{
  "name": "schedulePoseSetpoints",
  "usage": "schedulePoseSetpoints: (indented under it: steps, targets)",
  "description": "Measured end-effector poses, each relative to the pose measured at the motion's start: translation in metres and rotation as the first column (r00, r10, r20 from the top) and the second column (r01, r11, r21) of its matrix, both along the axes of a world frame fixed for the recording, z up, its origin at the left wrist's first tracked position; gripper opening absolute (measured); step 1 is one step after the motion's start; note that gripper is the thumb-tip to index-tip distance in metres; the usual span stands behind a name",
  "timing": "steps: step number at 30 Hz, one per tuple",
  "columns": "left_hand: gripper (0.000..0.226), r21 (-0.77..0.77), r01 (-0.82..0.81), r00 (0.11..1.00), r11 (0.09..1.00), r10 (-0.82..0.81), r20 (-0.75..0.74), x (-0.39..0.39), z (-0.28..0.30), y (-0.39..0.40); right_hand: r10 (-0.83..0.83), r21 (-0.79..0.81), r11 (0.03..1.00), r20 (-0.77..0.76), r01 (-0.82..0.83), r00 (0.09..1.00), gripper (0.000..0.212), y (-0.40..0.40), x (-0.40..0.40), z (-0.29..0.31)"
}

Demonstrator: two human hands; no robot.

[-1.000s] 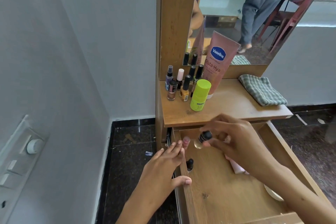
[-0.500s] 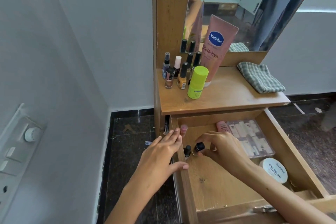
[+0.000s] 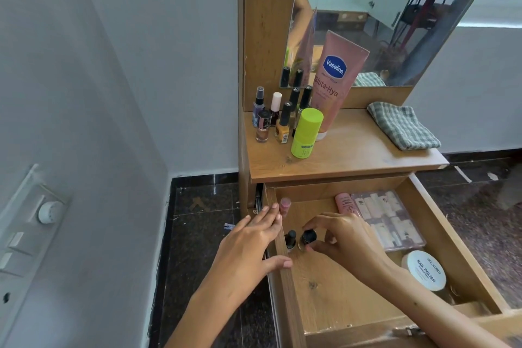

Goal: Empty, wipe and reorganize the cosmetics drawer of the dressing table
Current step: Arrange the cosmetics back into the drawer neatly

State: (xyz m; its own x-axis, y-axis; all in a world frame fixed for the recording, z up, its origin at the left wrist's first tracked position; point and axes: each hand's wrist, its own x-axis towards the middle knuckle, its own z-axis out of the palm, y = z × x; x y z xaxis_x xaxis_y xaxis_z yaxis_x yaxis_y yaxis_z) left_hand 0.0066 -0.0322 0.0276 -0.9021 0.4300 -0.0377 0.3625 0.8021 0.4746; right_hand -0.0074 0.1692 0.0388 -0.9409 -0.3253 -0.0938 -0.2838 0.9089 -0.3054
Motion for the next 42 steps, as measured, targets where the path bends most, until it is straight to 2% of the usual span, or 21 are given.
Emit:
schedulePoseSetpoints:
  steps: [6,11,13,15,17,20,22,26,29,31,35,42]
  targets:
    - [0.080,-0.019,0.006,1.000,1.000,-0.006,0.001,0.000,0.001,0.000,0.036,0.017,0.999,-0.012,-0.036,0.999,0.027,-0.003,0.001,0.000]
    - [0.080,-0.029,0.014,1.000,0.999,-0.014,0.008,-0.001,-0.001,0.000,0.059,0.042,0.997,-0.044,-0.057,0.997,0.043,0.003,0.000,0.008]
    - [0.080,-0.040,0.017,1.000,0.999,-0.017,0.008,-0.001,-0.001,0.000,0.045,0.014,0.999,-0.168,-0.043,0.985,0.037,0.005,-0.005,0.019]
    - [0.080,-0.048,0.016,1.000,0.999,-0.015,0.020,-0.002,0.000,0.000,0.010,-0.092,0.995,-0.333,-0.042,0.943,0.024,-0.001,-0.012,0.036]
    - [0.080,-0.068,0.029,0.999,0.997,-0.026,0.045,-0.004,0.000,0.000,0.008,-0.182,0.979,-0.420,-0.093,0.908,0.019,-0.014,-0.024,0.051]
    - [0.081,-0.063,0.038,0.998,0.997,-0.035,0.055,-0.007,-0.003,0.000,0.019,-0.213,0.966,-0.515,-0.149,0.857,0.020,-0.043,-0.049,0.064]
    - [0.082,-0.057,0.044,0.997,0.997,-0.040,0.059,-0.008,-0.005,-0.001,0.018,-0.193,0.970,-0.549,-0.148,0.835,0.028,-0.066,-0.065,0.067]
    - [0.084,-0.086,0.078,0.994,0.993,-0.071,0.080,-0.012,-0.008,-0.001,0.007,-0.001,1.000,-0.482,-0.009,0.876,0.056,-0.098,-0.087,0.067]
    - [0.088,-0.121,0.094,0.990,0.988,-0.080,0.115,-0.016,-0.010,-0.001,-0.044,0.038,0.997,-0.379,0.063,0.924,0.062,-0.109,-0.096,0.066]
    - [0.103,-0.160,0.120,0.985,0.980,-0.098,0.139,-0.018,-0.009,0.001,-0.061,0.050,0.995,-0.346,0.083,0.936,0.059,-0.110,-0.101,0.066]
    - [0.131,-0.171,0.154,0.978,0.973,-0.126,0.163,-0.022,-0.009,0.002,-0.053,0.004,0.998,-0.381,0.059,0.923,0.049,-0.107,-0.098,0.071]
    - [0.123,-0.107,0.086,0.991,0.990,-0.075,0.109,-0.016,-0.008,0.000,-0.011,-0.174,0.983,-0.405,-0.065,0.914,0.022,-0.069,-0.048,0.084]
